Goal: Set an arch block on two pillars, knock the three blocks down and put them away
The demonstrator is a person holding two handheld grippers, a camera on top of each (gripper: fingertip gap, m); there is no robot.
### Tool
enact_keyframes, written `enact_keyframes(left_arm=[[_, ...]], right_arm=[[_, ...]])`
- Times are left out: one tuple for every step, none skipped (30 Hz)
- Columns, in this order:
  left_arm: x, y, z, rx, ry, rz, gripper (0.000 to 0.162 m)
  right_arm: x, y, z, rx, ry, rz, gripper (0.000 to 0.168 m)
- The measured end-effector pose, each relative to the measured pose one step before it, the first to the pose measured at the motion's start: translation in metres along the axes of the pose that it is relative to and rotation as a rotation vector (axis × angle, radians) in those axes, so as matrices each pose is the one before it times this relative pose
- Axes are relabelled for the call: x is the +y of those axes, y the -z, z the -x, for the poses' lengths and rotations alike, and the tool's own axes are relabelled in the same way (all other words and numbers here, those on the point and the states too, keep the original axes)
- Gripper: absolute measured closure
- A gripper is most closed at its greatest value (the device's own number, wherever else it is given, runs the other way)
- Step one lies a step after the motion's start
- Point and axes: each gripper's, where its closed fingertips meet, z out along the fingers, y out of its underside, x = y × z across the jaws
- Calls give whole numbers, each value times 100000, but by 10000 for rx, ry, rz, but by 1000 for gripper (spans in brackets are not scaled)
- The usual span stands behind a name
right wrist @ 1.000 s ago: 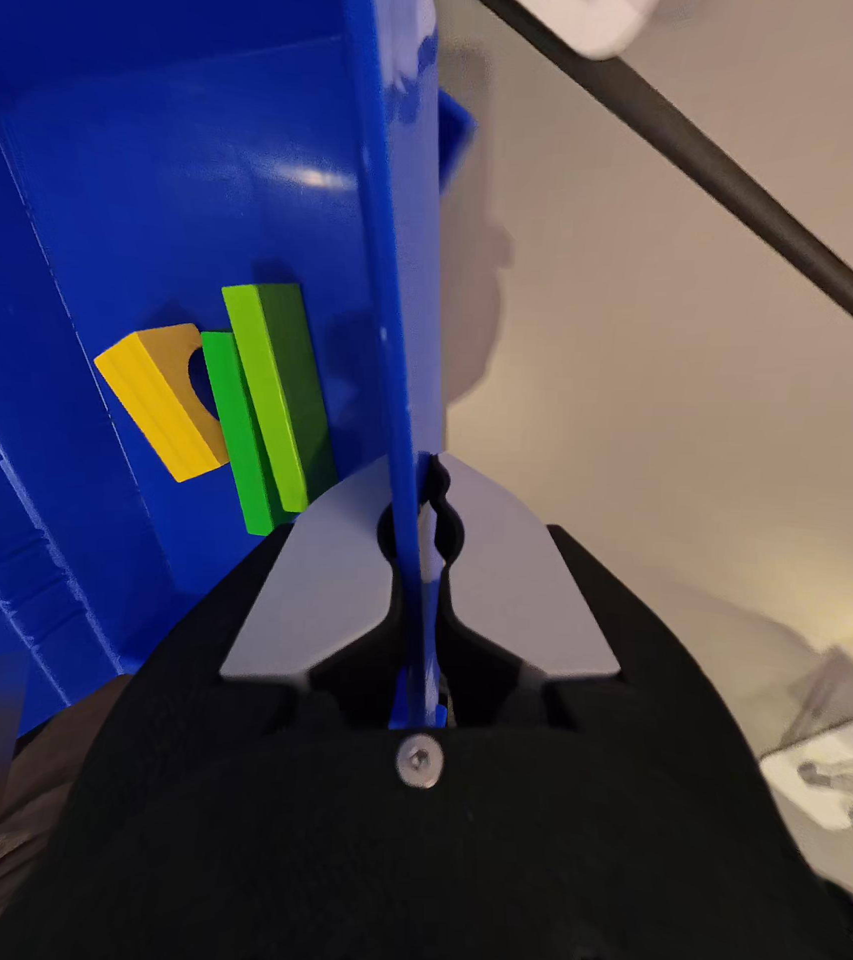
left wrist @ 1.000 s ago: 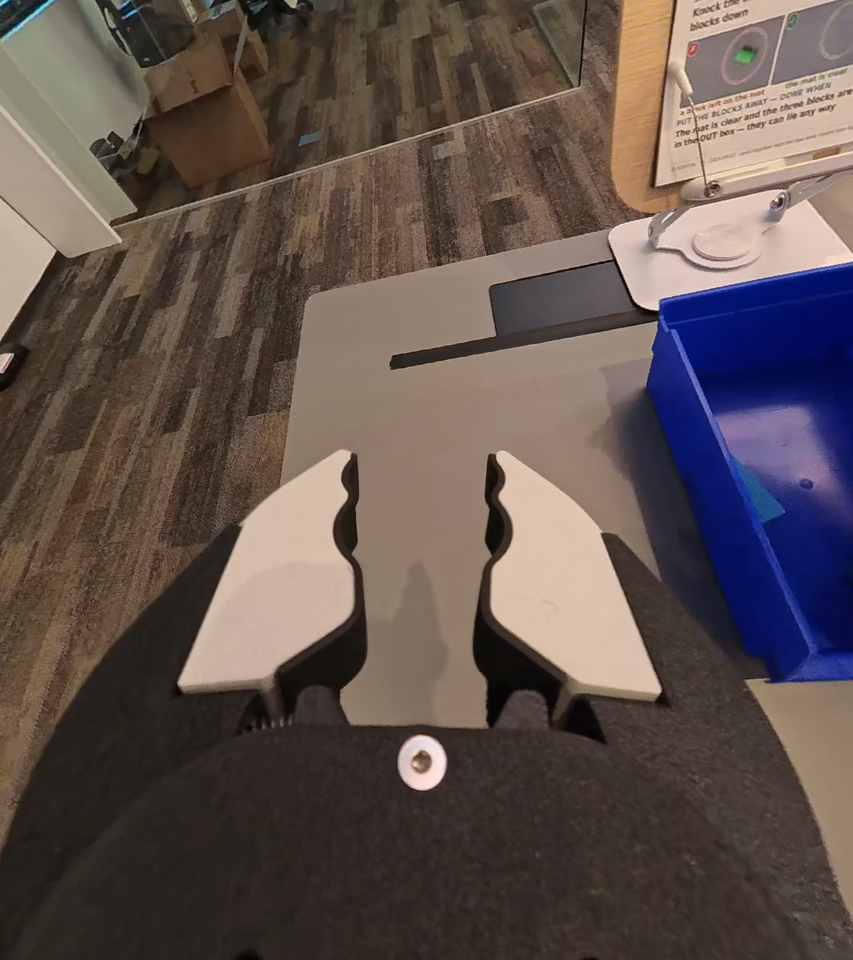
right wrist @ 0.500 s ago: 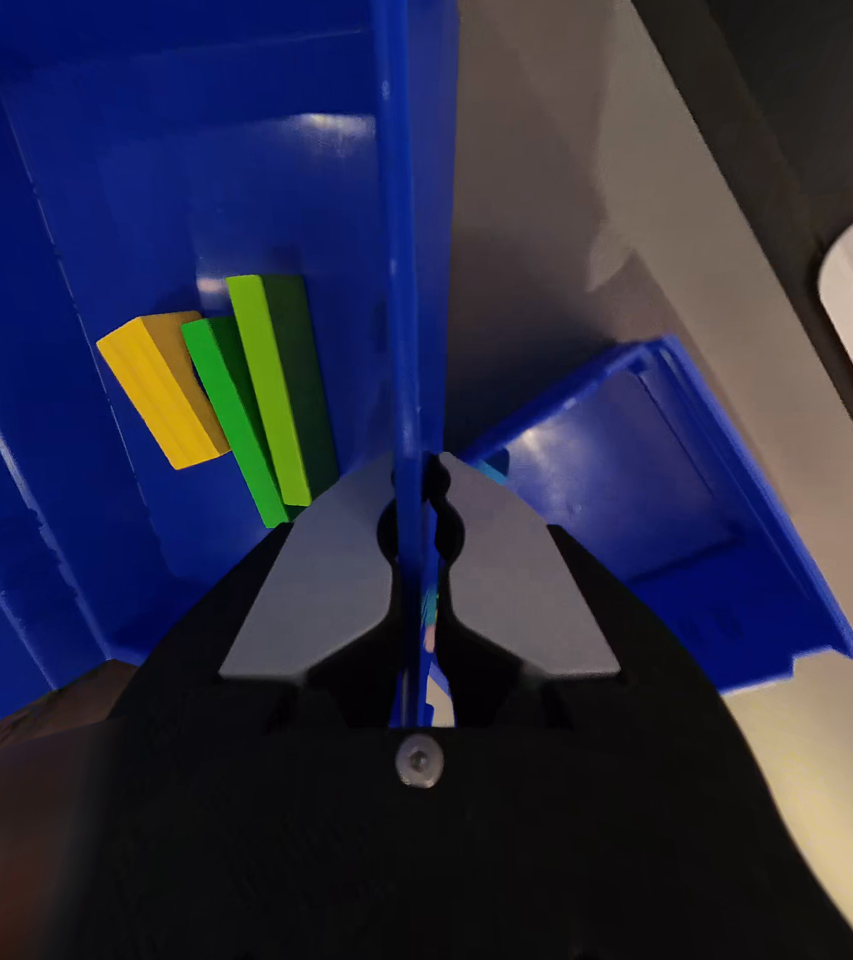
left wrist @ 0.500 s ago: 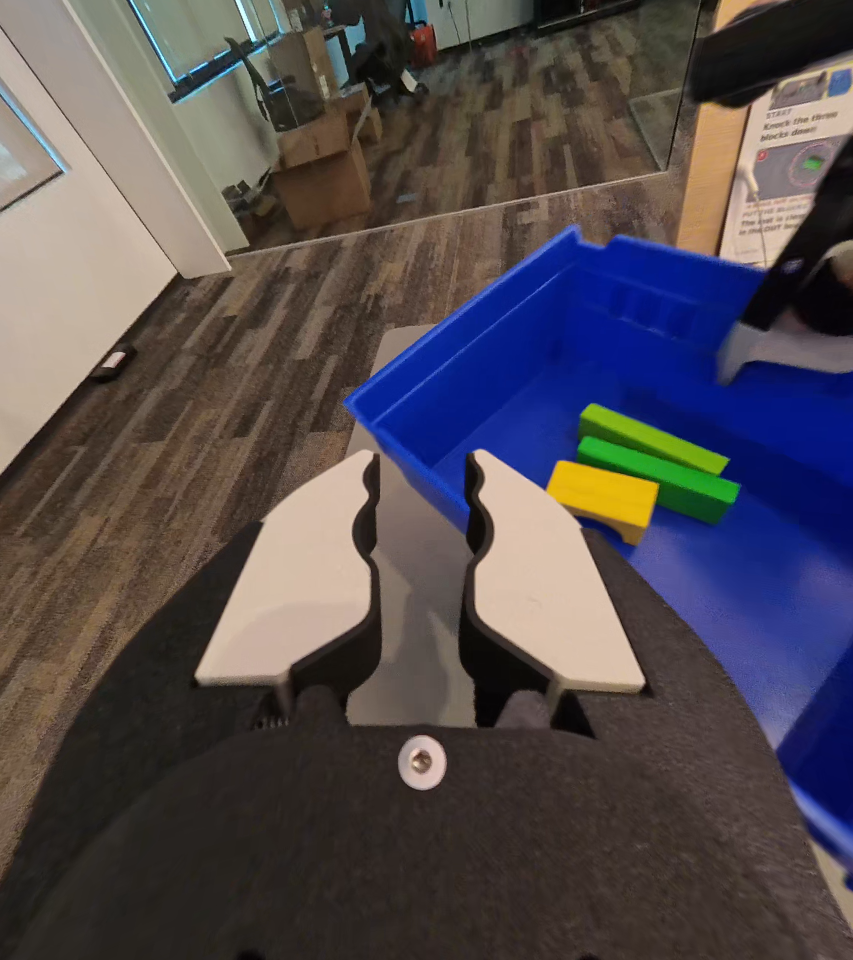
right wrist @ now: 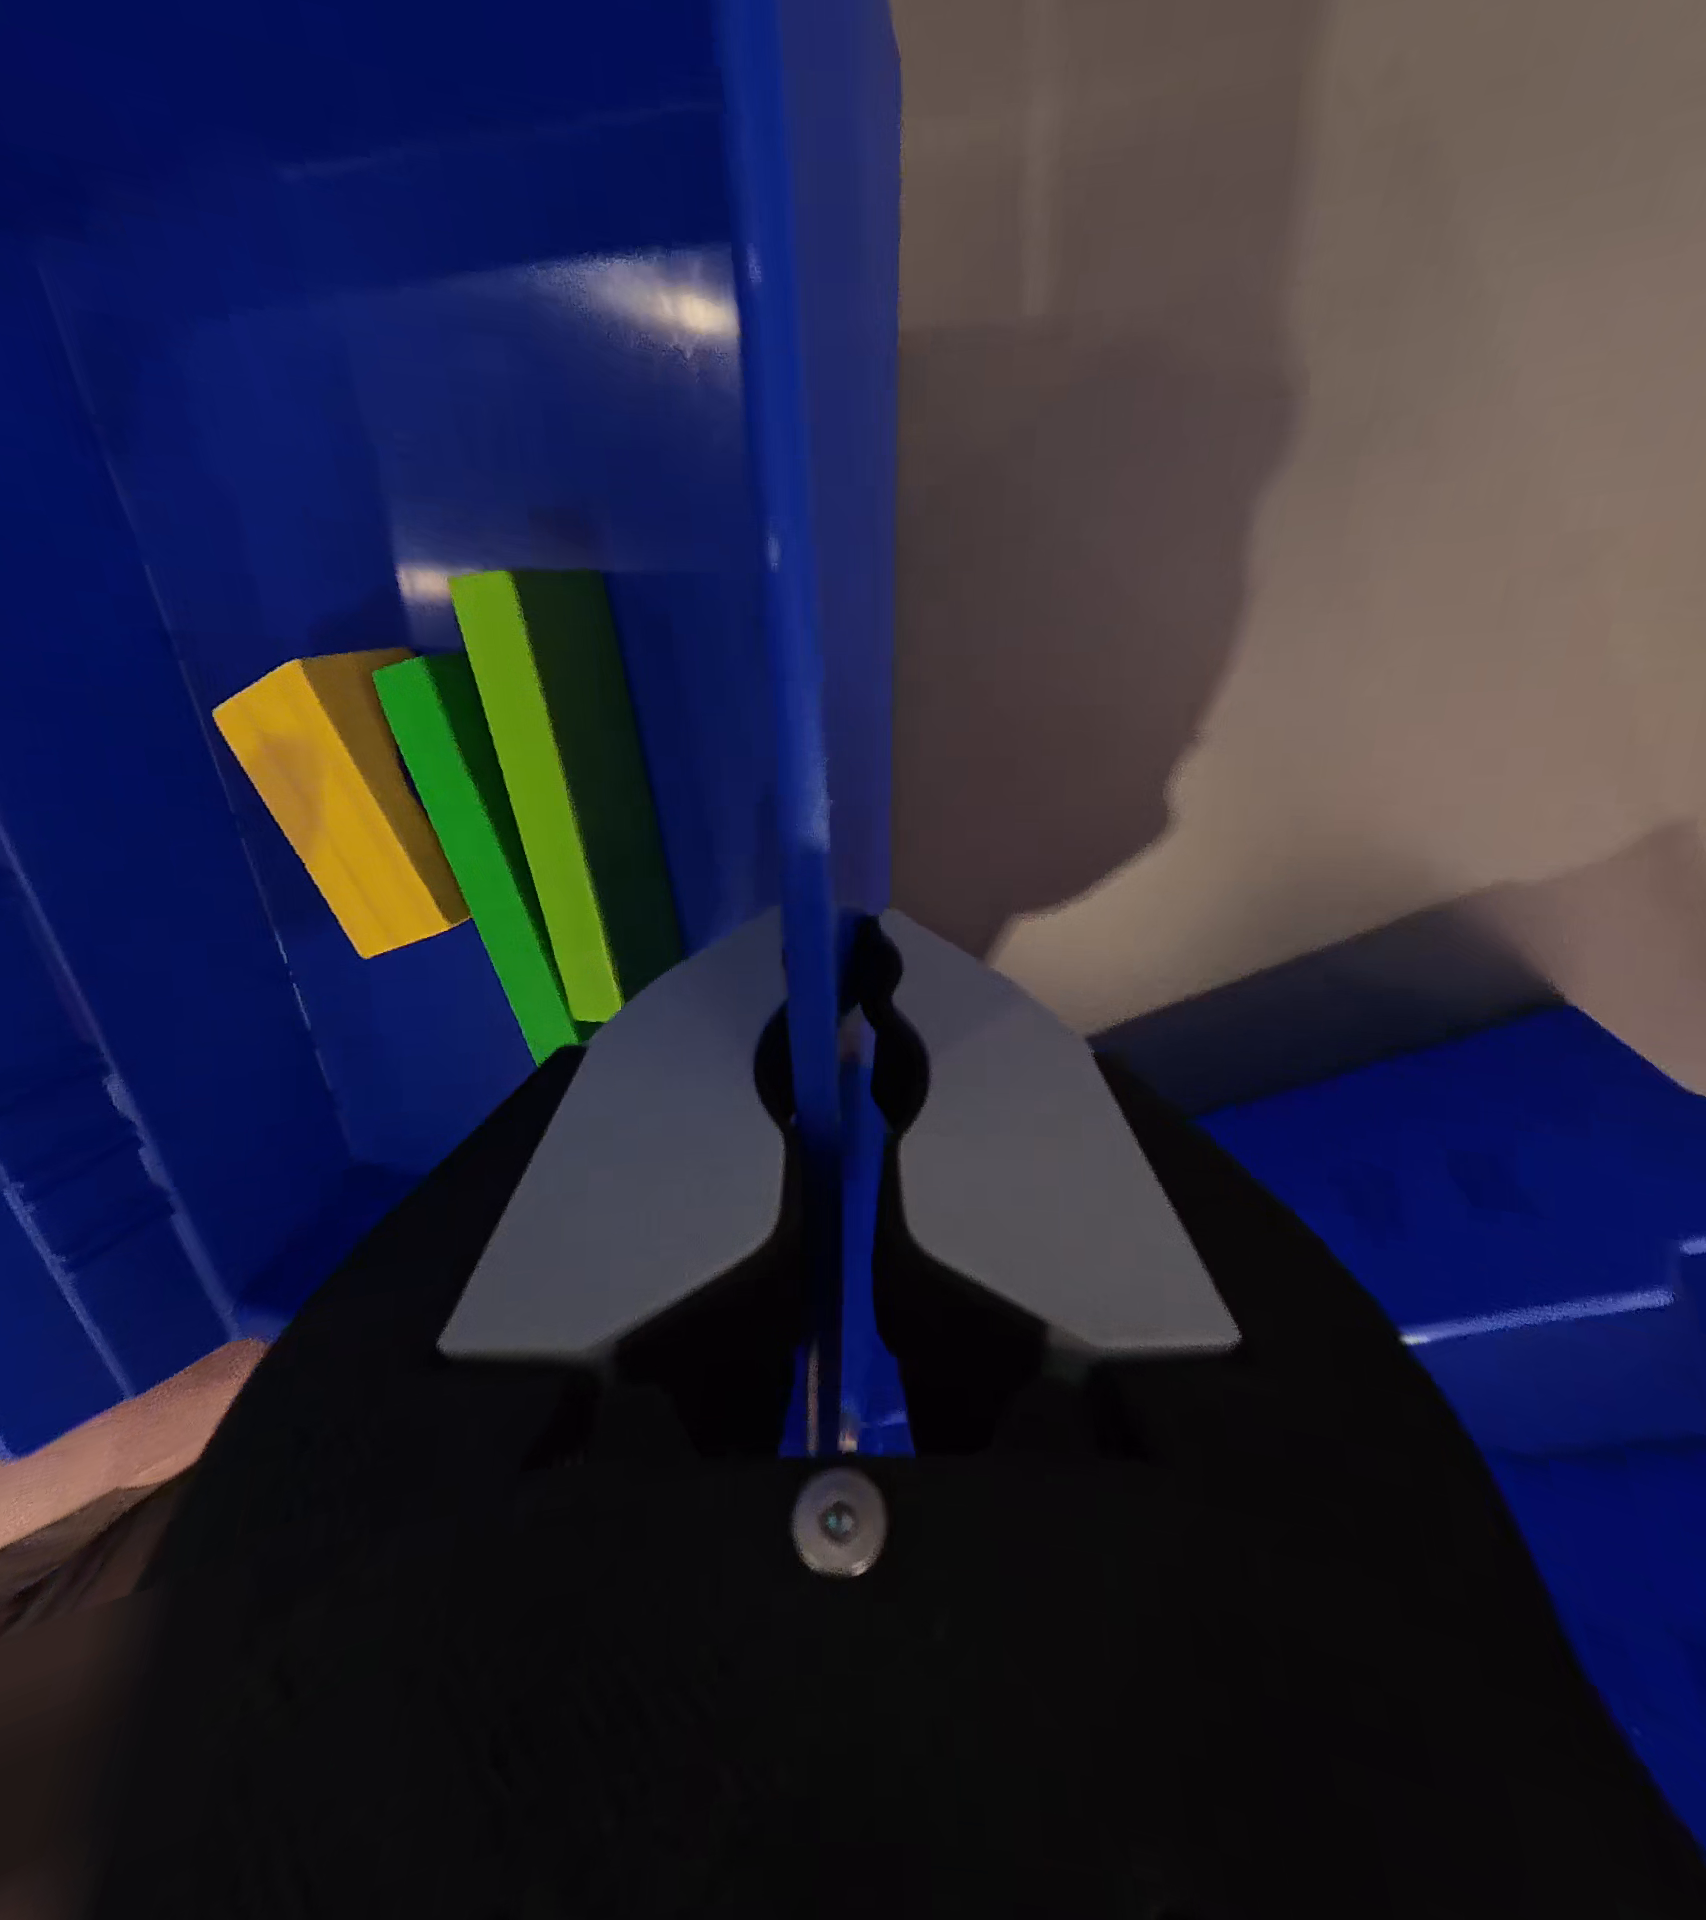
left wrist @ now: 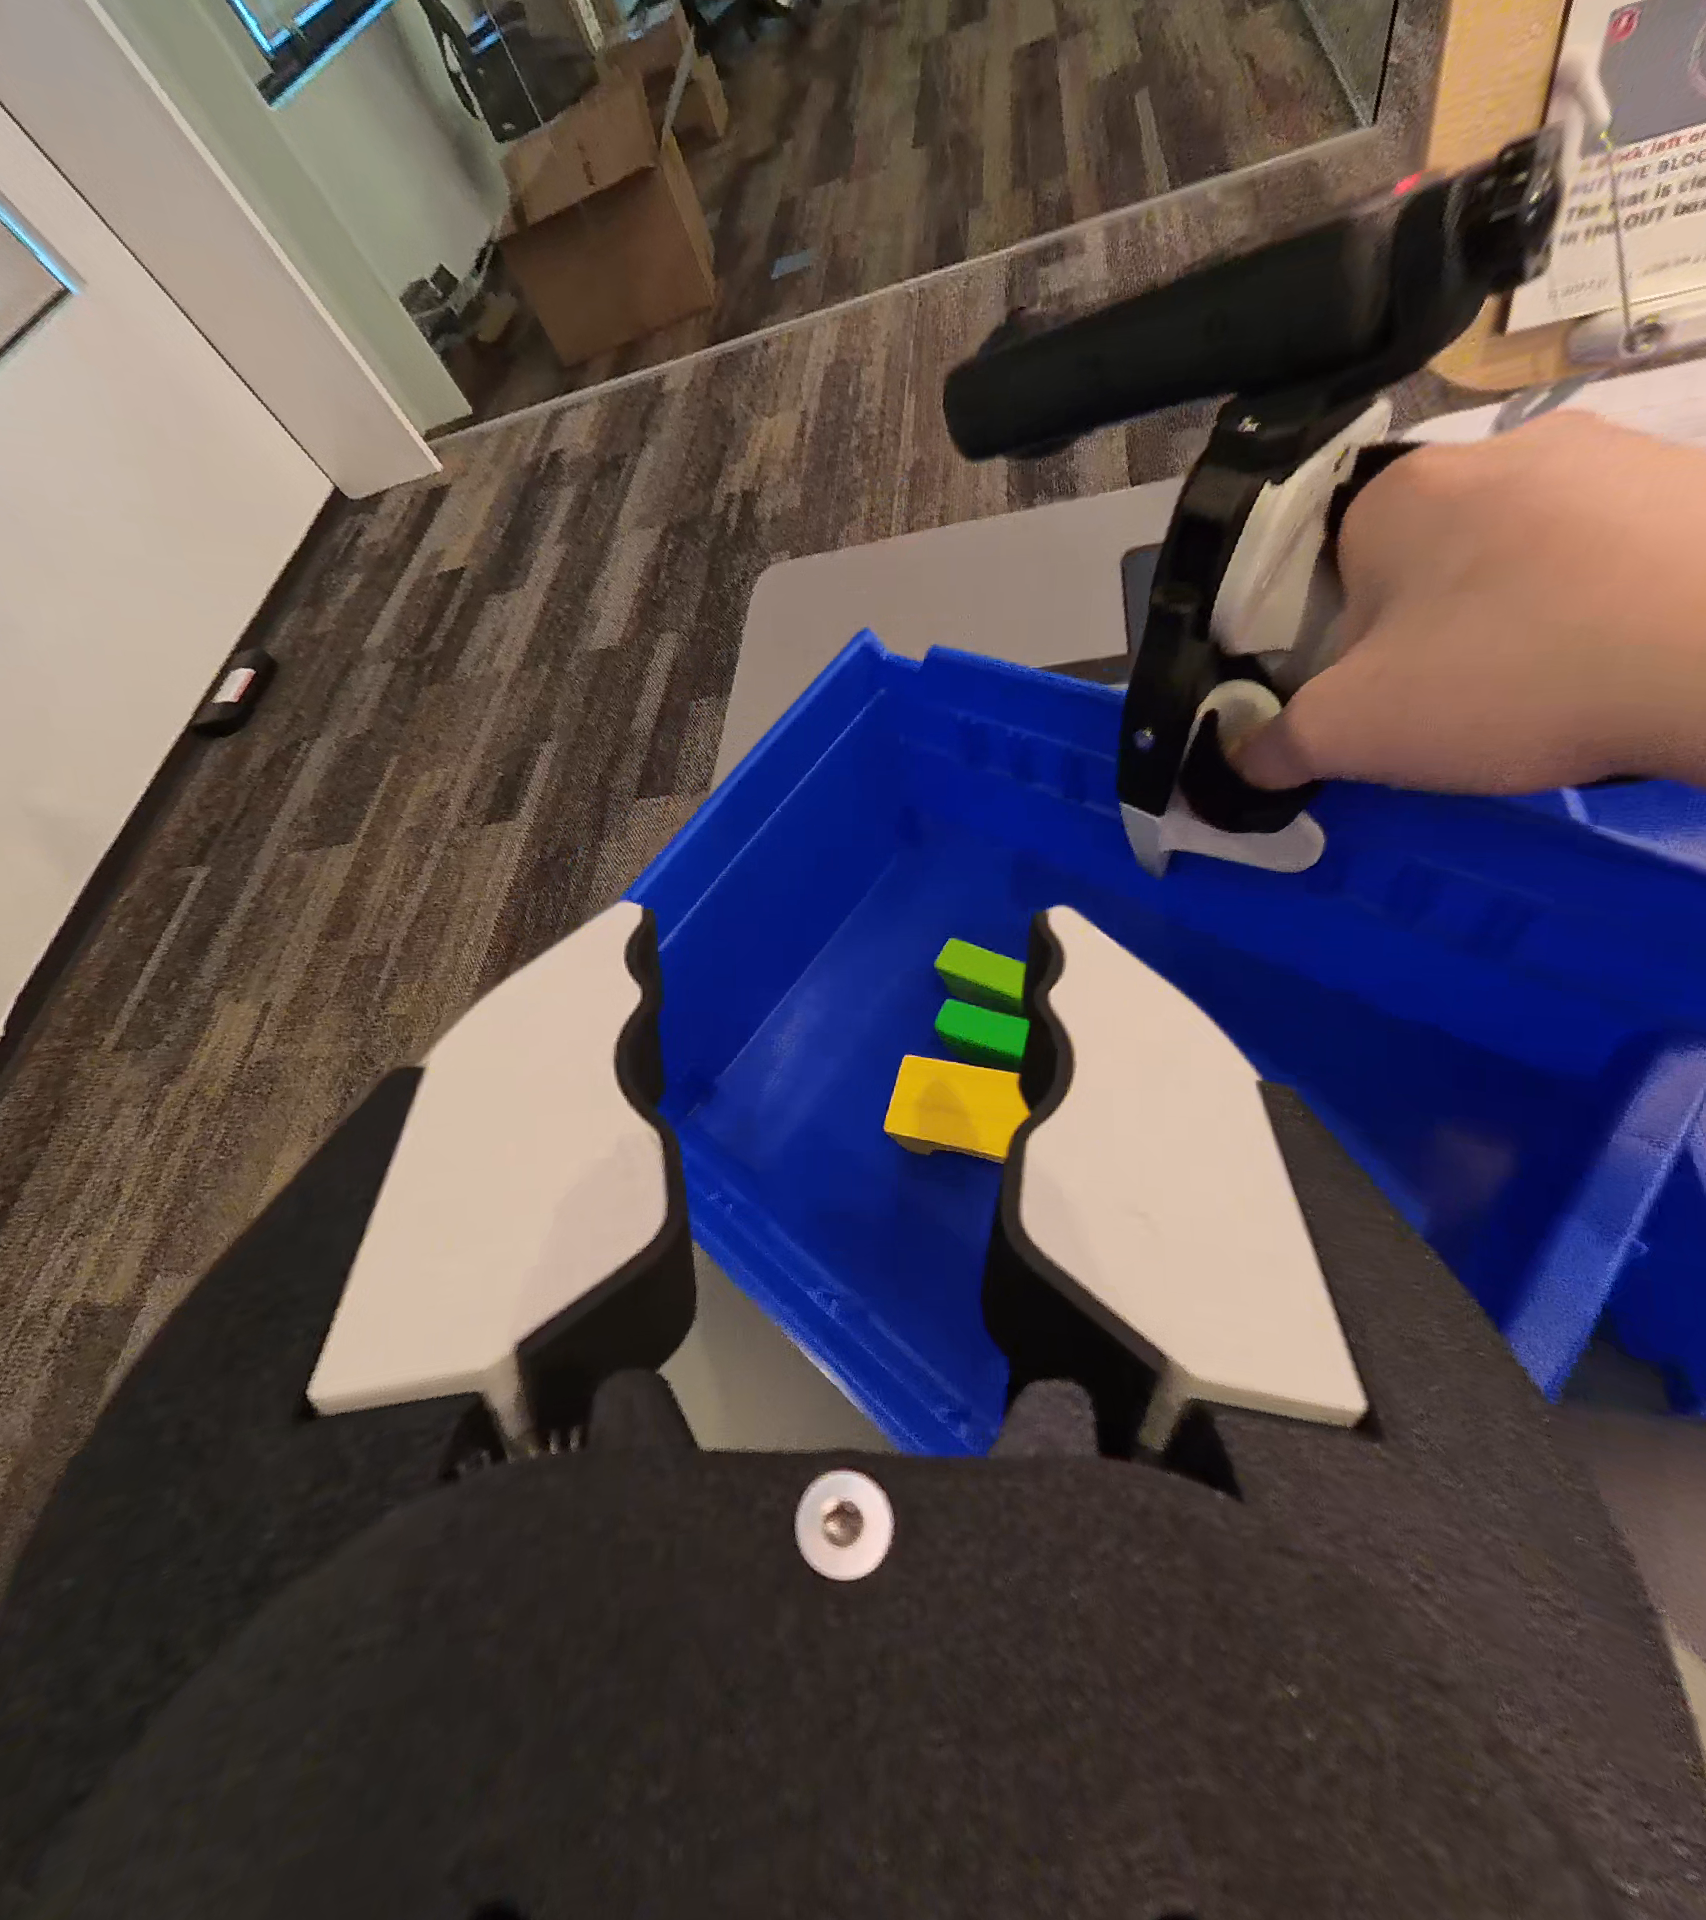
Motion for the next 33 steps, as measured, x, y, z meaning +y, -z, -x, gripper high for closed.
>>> enact_keyframes(left_arm=[[168,-74,-14,85,16,54,94],[168,-73,-85,107,-8,66,95],[147,-108,-101,98,-18,64,95],[89,-117,-63,58,-13,51,95],[75,-120,-39,26,-12,58,95],[60,-115,-89,26,-22,61,95],[46,-82,-171,63,-65,51,94],[45,-58,-238,95,-99,27,95],[38,-54,-206,86,-95,22,95],[48,-37,-95,37,-55,32,94],[44,-48,-22,7,-17,25,94],[-1,-36,-11,24,7,-1,94],[11,-45,-24,58,13,-9,94],[48,-32,-8,69,6,-1,94],[111,-41,66,54,13,12,94],[183,-37,151,53,21,28,94],[283,-84,293,37,66,62,94],[411,-117,452,12,126,103,94],[557,-174,607,-1,194,157,94],[634,-220,755,-18,238,174,94],[677,-282,863,-48,283,182,94],[757,-348,943,-62,347,235,94],[814,-437,949,-61,360,300,95],[751,-507,906,-74,330,307,96],[665,-592,717,-7,269,293,97],[727,-666,506,71,165,333,98],[749,-710,459,43,30,364,100],[826,-756,377,45,-33,395,100],[811,-716,352,31,-15,407,99],[685,-641,347,-12,66,371,99],[554,-555,165,82,121,328,100],[337,-488,-102,226,155,231,100],[236,-394,-130,215,157,187,101]], right_arm=[[9,-576,-79,80,-65,54,159],[40,-580,-100,67,-124,74,159],[112,-556,-36,6,-131,110,159],[76,-553,-87,31,-81,58,159],[-114,-517,-112,23,-96,-81,158],[-288,-394,-122,21,-69,-198,159],[-259,-332,-158,43,-65,-167,159],[-246,-321,-152,6,-122,-165,159],[-126,-396,-91,-51,-193,-129,159],[48,-457,-79,-74,-172,-37,158],[114,-463,-105,-37,-69,1,158],[151,-382,-82,-48,28,7,158],[53,-137,-59,-83,101,-121,157],[-258,356,77,-171,139,-398,157],[-564,938,88,-149,212,-700,156],[-762,1473,279,-209,368,-863,155],[-873,2041,65,27,390,-1058,153],[-929,2552,-288,346,434,-1214,145],[-639,2900,-576,516,463,-1129,137],[-48,3067,-1185,747,376,-810,131],[711,3007,-1996,979,215,-442,123],[1397,2743,-2701,1087,18,-183,118],[1948,2288,-3244,1100,-139,-8,117],[2338,1690,-3536,1037,-318,182,114],[2546,1023,-3398,830,-573,331,112],[2492,365,-2643,360,-755,389,108],[2224,-153,-1548,-202,-793,395,107],[2121,-470,-1032,-303,-700,539,107],[2165,-735,-1010,-64,-432,759,107],[2020,-971,-708,8,-123,829,107],[1745,-1099,-120,-158,43,810,107],[1312,-1076,566,-478,64,677,106],[847,-896,910,-662,-50,496,111]])
